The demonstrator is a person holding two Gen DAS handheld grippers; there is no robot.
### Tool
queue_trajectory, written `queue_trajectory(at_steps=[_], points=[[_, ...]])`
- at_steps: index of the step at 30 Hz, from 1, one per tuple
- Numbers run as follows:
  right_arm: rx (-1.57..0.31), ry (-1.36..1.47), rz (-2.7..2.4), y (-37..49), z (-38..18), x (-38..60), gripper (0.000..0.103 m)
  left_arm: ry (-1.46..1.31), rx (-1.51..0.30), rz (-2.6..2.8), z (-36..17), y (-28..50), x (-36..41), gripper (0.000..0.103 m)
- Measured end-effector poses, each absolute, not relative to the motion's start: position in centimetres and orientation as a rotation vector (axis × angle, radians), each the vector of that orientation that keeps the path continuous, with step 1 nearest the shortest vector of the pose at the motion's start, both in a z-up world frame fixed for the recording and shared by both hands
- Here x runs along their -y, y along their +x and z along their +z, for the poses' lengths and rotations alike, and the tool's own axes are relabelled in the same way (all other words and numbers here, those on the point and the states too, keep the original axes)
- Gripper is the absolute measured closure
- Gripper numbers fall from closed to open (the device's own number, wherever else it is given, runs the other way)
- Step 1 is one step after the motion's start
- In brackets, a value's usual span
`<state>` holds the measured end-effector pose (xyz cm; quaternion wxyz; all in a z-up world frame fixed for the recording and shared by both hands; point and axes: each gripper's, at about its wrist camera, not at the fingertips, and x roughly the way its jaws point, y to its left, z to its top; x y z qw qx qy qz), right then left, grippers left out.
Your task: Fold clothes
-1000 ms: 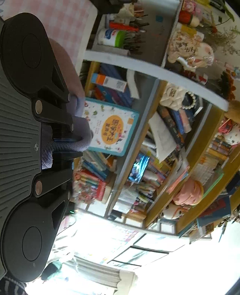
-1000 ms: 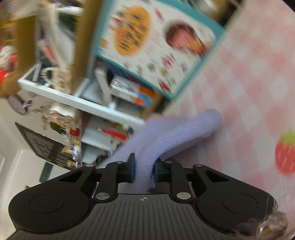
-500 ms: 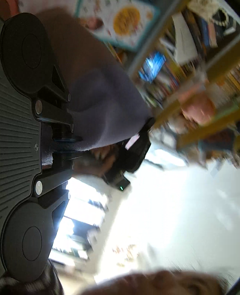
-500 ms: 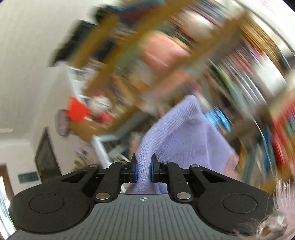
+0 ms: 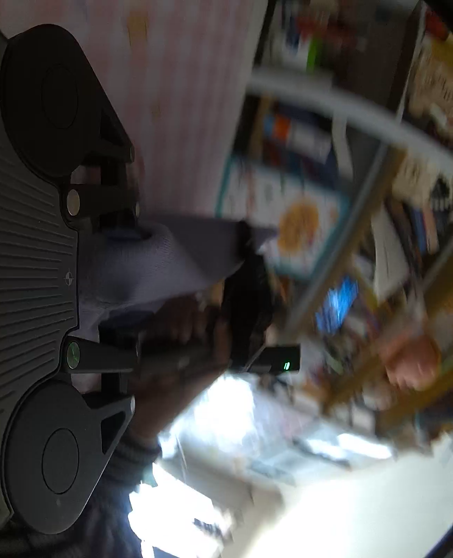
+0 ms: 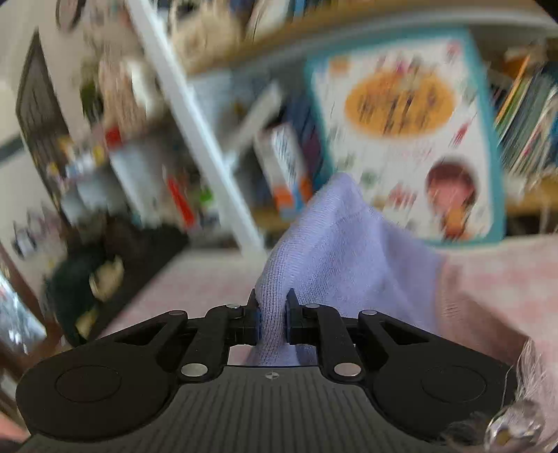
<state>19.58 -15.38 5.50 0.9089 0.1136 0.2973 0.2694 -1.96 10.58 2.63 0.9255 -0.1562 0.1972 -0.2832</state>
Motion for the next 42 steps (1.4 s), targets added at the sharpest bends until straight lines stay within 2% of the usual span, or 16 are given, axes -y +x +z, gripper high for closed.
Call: queue_trajectory(at_steps=[2, 6, 8, 10, 14, 16, 25, 33, 37, 42], points=[[-0.621, 0.229, 0.6, 19.9, 4.3, 13.8, 0.092, -0.312, -0.379, -0.499, 2.7, -2.1, -11.9, 0.044], [-0.666, 0.188, 0.678, 21.1, 3.7, 10.5, 0.088, -0.378, -0.283, -0.433, 3.9, -1.9, -13.9, 0.04], [-0.651, 0.15, 0.679, 20.8, 3.6, 9.8, 0.066, -0.399, -0.249, -0.422, 4.8, -1.3, -13.7, 0.039], [-0.631, 0.121, 0.686, 20.2, 3.8, 9.7, 0.054, -0.405, -0.232, -0.42, 5.4, -0.7, -13.2, 0.038], [-0.571, 0.085, 0.693, 17.8, 5.0, 12.3, 0.04, -0.369, -0.25, -0.451, 6.5, 1.1, -10.8, 0.037], [-0.548, 0.068, 0.674, 16.2, 5.5, 14.6, 0.037, -0.324, -0.264, -0.459, 6.6, 1.6, -9.5, 0.037], [-0.594, 0.063, 0.421, 9.8, 3.5, 25.6, 0.035, -0.049, -0.278, -0.483, 7.7, 3.3, -3.4, 0.037], [-0.592, 0.137, 0.211, 5.3, 1.8, 33.1, 0.035, 0.13, -0.392, -0.541, 6.5, 6.8, 1.9, 0.038], [-0.58, 0.11, 0.137, 4.2, 1.6, 35.0, 0.035, 0.277, -0.49, -0.588, 4.7, 8.0, 4.8, 0.052], [-0.612, 0.13, 0.099, 2.9, 0.5, 37.0, 0.036, 0.437, -0.503, -0.684, 2.8, 6.6, 7.9, 0.052]])
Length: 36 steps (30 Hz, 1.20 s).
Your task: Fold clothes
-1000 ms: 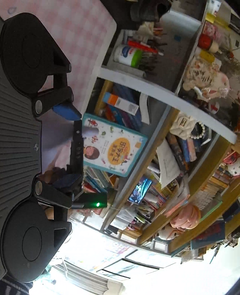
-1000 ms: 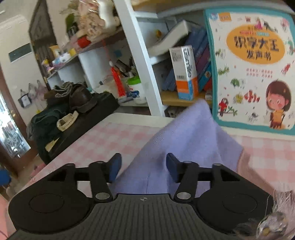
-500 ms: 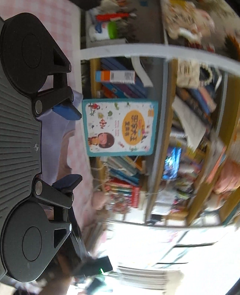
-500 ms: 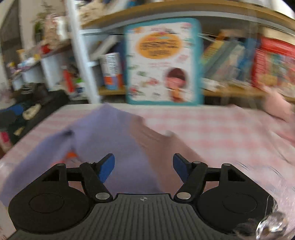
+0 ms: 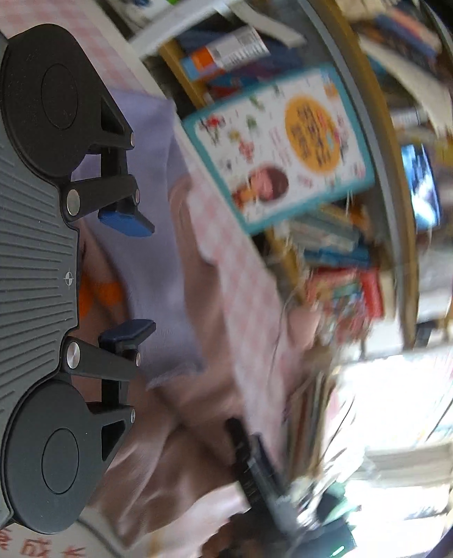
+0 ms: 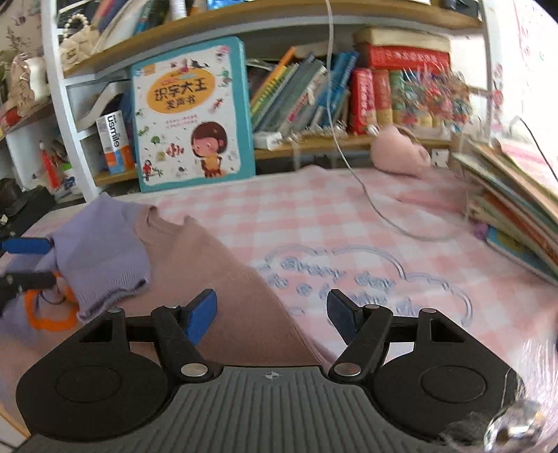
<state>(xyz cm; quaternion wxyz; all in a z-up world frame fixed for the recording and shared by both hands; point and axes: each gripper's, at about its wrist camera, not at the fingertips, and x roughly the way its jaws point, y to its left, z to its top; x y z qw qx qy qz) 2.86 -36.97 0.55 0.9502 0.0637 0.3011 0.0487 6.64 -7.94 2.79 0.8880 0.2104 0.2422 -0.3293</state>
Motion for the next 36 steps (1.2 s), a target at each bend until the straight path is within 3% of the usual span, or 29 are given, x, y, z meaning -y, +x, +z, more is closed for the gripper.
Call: queue_trajectory(at_steps=[12, 14, 19, 21, 22, 27, 30, 35, 36], points=[[-0.653, 0.161, 0.107, -0.7, 0.5, 37.9, 0.038, 0.746, -0.407, -0.773, 0.4, 3.9, 13.4, 0.054], [-0.666, 0.164, 0.11, -1.3, 0.3, 37.9, 0.038, 0.772, -0.386, -0.759, 0.1, 3.9, 13.7, 0.064], [-0.692, 0.166, 0.105, -1.8, -0.1, 37.9, 0.045, 0.748, -0.39, -0.727, -0.2, 5.1, 14.0, 0.072], [-0.694, 0.158, 0.068, -1.9, -0.1, 38.2, 0.045, 0.69, -0.404, -0.738, 0.2, 5.7, 13.4, 0.083], [-0.694, 0.166, 0.052, -1.9, -0.1, 38.5, 0.045, 0.658, -0.407, -0.743, 0.5, 5.8, 13.1, 0.096], [-0.73, 0.247, 0.059, -1.9, -1.0, 39.5, 0.047, 0.404, -0.36, -0.74, 4.6, 6.6, 9.0, 0.098], [-0.746, 0.265, 0.072, -1.5, -1.3, 39.2, 0.06, 0.289, -0.323, -0.648, 6.8, 7.8, 5.4, 0.098], [-0.751, 0.201, 0.043, -0.5, -1.0, 38.9, 0.098, 0.147, -0.292, -0.413, 9.0, 9.9, -2.1, 0.098], [-0.738, 0.188, 0.036, -0.3, -0.7, 39.0, 0.098, 0.146, -0.284, -0.357, 9.2, 10.1, -3.4, 0.098]])
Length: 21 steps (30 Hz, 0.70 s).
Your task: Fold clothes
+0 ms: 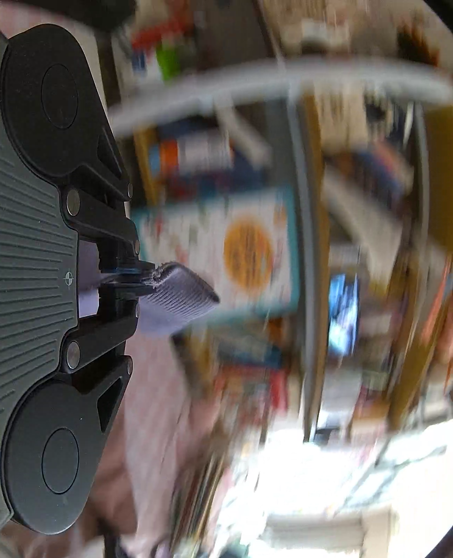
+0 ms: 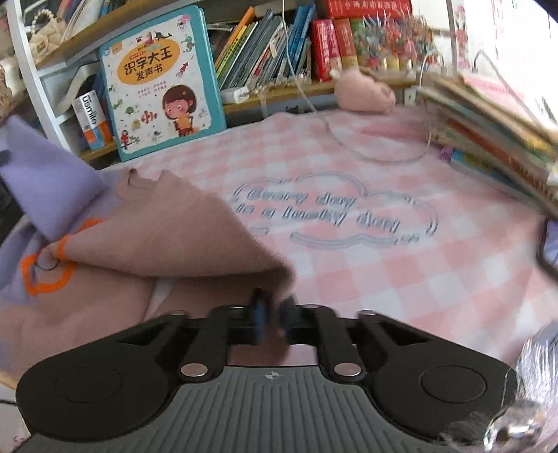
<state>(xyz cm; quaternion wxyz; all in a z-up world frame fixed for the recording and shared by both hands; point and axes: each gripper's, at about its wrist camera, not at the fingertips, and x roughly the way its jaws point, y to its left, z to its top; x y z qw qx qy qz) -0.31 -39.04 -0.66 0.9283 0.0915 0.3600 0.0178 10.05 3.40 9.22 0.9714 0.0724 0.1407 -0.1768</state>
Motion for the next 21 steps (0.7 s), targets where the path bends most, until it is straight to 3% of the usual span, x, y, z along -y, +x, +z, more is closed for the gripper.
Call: queue_trajectory(at_steps=[11, 21], points=[[-0.541, -0.198, -0.058, 6.1, 4.7, 37.6, 0.099, 0.16, -0.279, 0.07, 9.2, 9.5, -16.0, 0.098], [-0.647, -0.442, -0.144, 16.7, 1.8, 36.3, 0.099, 0.096, -0.334, 0.364, 6.8, 7.6, -24.6, 0.098]])
